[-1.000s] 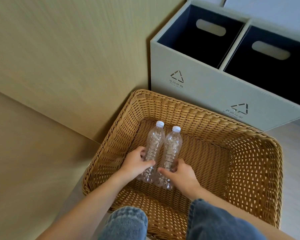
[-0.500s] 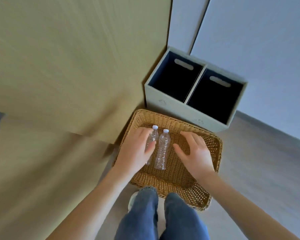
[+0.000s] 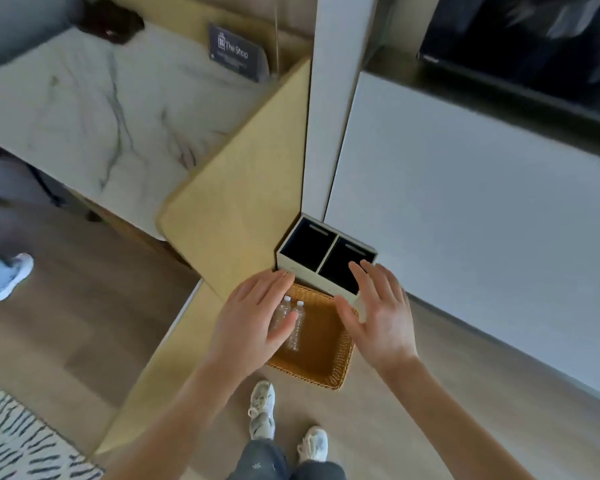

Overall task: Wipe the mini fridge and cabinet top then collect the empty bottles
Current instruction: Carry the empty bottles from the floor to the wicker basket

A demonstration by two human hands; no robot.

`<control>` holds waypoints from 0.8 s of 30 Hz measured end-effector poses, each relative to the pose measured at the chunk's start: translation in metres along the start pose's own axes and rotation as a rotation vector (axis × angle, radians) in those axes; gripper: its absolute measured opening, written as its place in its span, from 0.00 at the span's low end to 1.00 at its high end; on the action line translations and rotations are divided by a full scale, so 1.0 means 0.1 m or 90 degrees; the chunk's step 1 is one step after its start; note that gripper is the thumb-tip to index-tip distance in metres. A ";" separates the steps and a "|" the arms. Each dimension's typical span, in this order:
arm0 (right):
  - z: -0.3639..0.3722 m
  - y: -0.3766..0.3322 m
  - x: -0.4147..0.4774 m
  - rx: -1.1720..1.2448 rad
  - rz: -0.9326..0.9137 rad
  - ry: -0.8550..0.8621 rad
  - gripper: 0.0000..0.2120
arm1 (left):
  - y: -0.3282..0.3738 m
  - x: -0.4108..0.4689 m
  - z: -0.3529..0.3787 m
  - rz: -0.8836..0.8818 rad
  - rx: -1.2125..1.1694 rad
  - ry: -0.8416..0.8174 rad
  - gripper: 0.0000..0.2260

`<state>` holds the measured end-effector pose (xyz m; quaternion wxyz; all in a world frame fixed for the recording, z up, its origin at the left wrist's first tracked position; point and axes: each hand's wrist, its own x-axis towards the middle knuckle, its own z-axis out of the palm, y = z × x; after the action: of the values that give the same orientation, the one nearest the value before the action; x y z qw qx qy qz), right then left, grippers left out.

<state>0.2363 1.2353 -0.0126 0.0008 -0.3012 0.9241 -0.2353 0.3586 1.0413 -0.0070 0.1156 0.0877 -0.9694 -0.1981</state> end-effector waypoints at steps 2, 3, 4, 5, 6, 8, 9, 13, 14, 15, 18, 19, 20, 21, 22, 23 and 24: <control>-0.29 -0.11 -0.21 -0.016 -0.003 0.007 0.31 | 0.20 -0.17 -0.23 -0.002 0.011 0.012 0.24; -0.38 -0.15 -0.33 -0.017 -0.001 0.005 0.32 | 0.27 -0.27 -0.30 -0.016 0.011 0.010 0.25; -0.43 -0.18 -0.45 -0.013 0.002 0.003 0.33 | 0.31 -0.40 -0.32 -0.034 0.009 0.008 0.25; -0.46 -0.19 -0.57 -0.011 0.005 0.002 0.35 | 0.34 -0.53 -0.33 -0.050 0.008 0.012 0.26; -0.47 -0.19 -0.67 -0.013 0.008 -0.003 0.36 | 0.37 -0.66 -0.32 -0.066 0.007 0.018 0.27; -0.46 -0.19 -0.85 -0.019 0.016 -0.027 0.37 | 0.40 -0.92 -0.27 -0.097 0.002 0.017 0.29; -0.46 -0.20 -0.94 -0.015 0.015 -0.037 0.38 | 0.43 -1.06 -0.26 -0.115 -0.003 0.019 0.29; -0.46 -0.30 -1.09 -0.008 -0.008 -0.076 0.41 | 0.52 -1.47 -0.29 -0.184 -0.019 0.046 0.30; -0.45 -0.34 -1.11 -0.006 -0.017 -0.081 0.40 | 0.54 -1.56 -0.32 -0.202 -0.019 0.047 0.30; -0.45 -0.39 -1.13 0.000 -0.027 -0.082 0.38 | 0.54 -1.64 -0.37 -0.217 -0.019 0.047 0.29; -0.44 -0.58 -1.21 0.026 -0.071 -0.067 0.33 | 0.51 -1.83 -0.56 -0.258 -0.001 0.061 0.28; -0.42 -0.65 -1.24 0.030 -0.084 -0.062 0.31 | 0.49 -1.90 -0.63 -0.268 0.007 0.069 0.28; -0.40 -0.72 -1.27 0.034 -0.093 -0.063 0.29 | 0.46 -1.97 -0.71 -0.276 0.010 0.083 0.28; -0.38 -0.80 -1.29 0.039 -0.101 -0.067 0.29 | 0.43 -2.05 -0.79 -0.287 0.007 0.097 0.28; -0.36 -0.89 -1.31 0.044 -0.114 -0.068 0.28 | 0.40 -2.12 -0.87 -0.298 0.000 0.113 0.28; -0.33 -0.98 -1.33 0.047 -0.129 -0.065 0.28 | 0.36 -2.21 -0.94 -0.310 -0.006 0.126 0.28; -0.29 -1.08 -1.35 0.048 -0.144 -0.062 0.27 | 0.31 -2.30 -1.01 -0.319 -0.007 0.137 0.28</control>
<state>0.4027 1.2472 0.0411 0.0305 -0.4142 0.8736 -0.2537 0.6013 1.0826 0.0520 0.1662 0.3447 -0.8984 -0.2154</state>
